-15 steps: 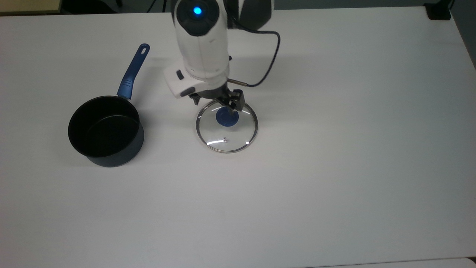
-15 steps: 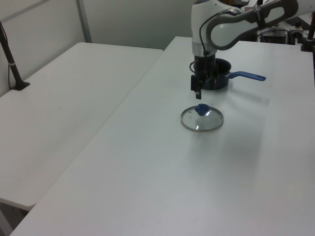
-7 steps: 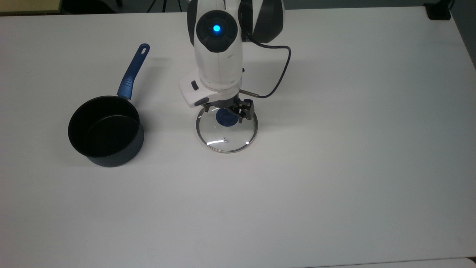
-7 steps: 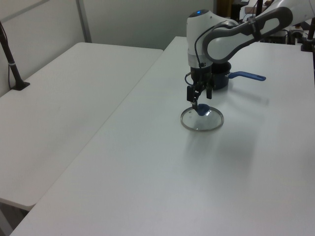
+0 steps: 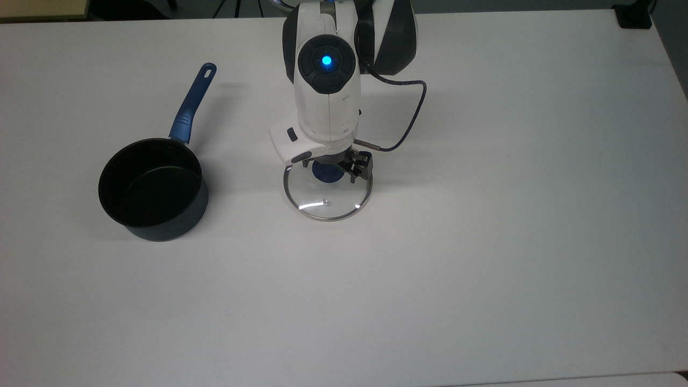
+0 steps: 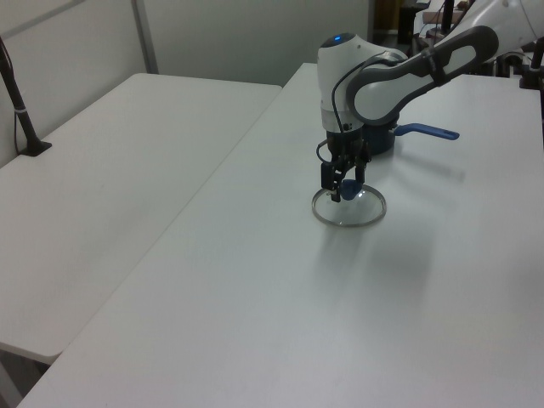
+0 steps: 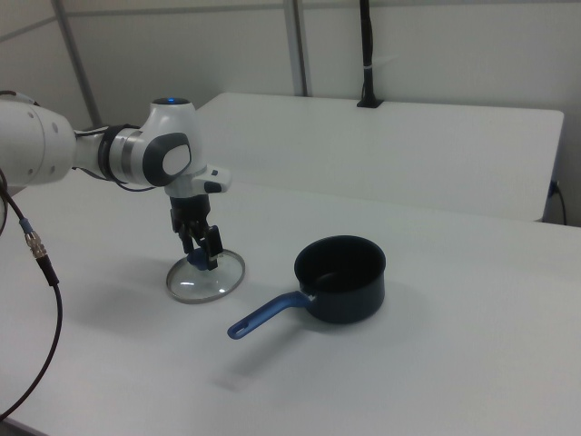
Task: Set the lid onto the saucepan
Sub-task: 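Close the gripper on the blue knob and lift the glass lid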
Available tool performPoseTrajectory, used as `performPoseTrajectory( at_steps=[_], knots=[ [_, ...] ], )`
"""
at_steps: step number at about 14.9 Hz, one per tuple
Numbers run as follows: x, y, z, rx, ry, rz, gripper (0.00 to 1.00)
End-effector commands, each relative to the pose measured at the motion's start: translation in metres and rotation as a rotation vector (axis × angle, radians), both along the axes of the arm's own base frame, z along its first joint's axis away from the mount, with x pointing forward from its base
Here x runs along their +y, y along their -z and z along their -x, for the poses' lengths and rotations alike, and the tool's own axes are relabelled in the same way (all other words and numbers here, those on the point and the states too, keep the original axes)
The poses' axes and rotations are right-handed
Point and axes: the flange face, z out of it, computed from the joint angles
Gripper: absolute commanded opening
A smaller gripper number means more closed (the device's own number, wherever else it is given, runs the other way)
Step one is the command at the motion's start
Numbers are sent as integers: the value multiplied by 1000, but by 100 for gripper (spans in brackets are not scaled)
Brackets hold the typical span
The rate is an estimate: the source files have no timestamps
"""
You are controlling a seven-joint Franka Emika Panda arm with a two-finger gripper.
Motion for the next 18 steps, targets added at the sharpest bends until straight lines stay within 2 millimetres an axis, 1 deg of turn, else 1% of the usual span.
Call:
performPoseTrajectory(
  at_steps=[1,2,4,6,7,8,10,12,13,14,18],
  knots=[
    [4,-3,1,-25,7,11,96],
    [4,-3,1,-26,8,12,92],
    [5,-5,1,-28,5,14,78],
    [6,-5,1,-25,3,15,68],
    [5,-6,2,-25,3,15,67],
    [5,-8,2,-28,3,14,64],
    [-1,-17,3,-12,4,13,61],
    [-7,-48,8,-25,3,6,61],
    [-11,-58,9,-21,0,5,61],
    [-22,-70,10,-7,12,1,61],
    [-40,-102,12,-25,38,-6,61]
  ],
)
